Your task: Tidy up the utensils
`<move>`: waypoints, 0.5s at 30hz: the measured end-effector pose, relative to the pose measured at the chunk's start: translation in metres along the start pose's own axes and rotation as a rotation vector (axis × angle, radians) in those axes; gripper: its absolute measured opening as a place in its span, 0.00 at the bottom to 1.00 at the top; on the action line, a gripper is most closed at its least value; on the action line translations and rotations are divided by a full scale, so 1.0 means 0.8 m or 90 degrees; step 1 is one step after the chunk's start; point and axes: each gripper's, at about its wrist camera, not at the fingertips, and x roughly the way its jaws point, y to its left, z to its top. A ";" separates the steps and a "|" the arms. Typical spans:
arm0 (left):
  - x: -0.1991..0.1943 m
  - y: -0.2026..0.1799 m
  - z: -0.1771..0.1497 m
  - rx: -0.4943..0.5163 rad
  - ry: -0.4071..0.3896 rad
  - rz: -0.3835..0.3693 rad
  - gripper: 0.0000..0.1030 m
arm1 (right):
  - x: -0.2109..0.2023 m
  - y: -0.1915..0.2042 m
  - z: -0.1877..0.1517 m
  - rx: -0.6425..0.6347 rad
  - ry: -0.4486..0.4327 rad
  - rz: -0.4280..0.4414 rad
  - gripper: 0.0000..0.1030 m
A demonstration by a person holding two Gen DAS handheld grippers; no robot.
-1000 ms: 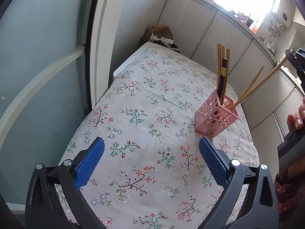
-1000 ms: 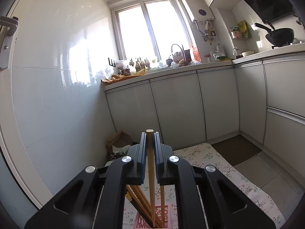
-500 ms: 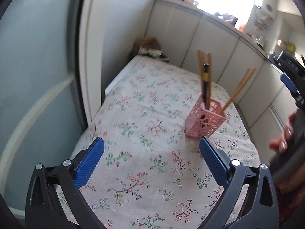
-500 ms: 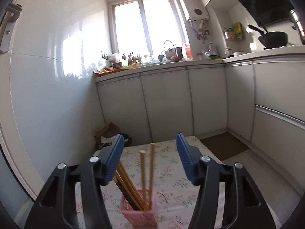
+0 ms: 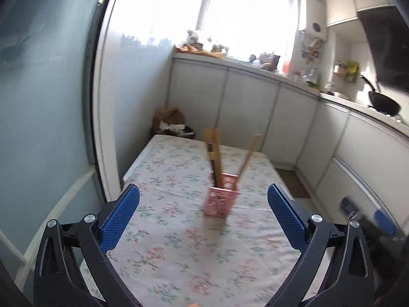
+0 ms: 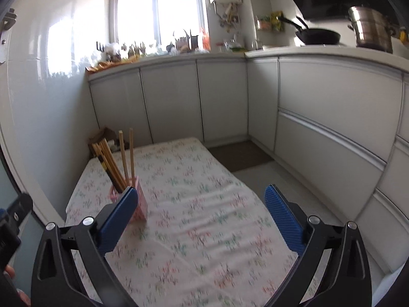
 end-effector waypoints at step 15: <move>-0.168 -0.077 0.010 0.076 -0.103 0.020 0.93 | -0.170 -0.097 -0.004 0.125 -0.054 -0.056 0.94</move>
